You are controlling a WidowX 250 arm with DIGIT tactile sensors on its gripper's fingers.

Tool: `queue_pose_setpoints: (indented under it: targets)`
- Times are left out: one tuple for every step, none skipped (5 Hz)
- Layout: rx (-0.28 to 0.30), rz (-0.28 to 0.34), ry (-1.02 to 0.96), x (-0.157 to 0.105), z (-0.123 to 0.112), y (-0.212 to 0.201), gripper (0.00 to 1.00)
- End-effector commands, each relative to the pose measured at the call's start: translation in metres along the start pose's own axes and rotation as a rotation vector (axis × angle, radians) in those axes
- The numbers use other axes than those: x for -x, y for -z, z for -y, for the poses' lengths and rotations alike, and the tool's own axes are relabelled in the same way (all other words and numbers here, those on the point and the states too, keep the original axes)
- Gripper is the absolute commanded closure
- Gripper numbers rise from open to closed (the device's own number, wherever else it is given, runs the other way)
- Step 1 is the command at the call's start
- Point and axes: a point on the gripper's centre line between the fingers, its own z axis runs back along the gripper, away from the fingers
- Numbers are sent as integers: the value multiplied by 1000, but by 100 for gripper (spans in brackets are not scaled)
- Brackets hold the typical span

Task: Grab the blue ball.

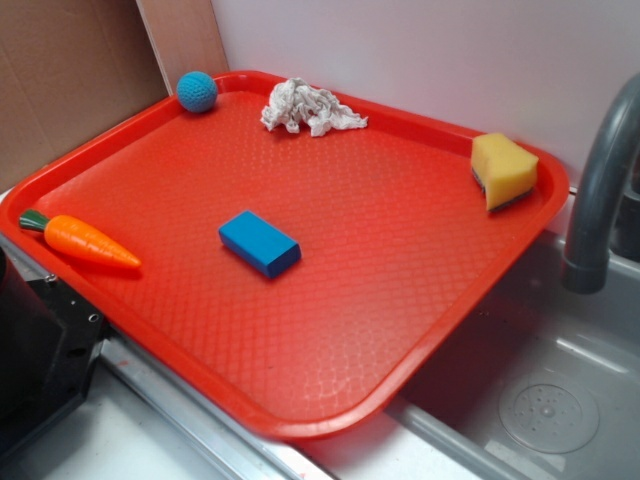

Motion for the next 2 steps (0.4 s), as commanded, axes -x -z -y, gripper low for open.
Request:
queue_pose_setpoints:
  targets:
    - [-50,89,-427,-54,-53,55,0]
    - [-40,145,-678,-65,-100,77,0]
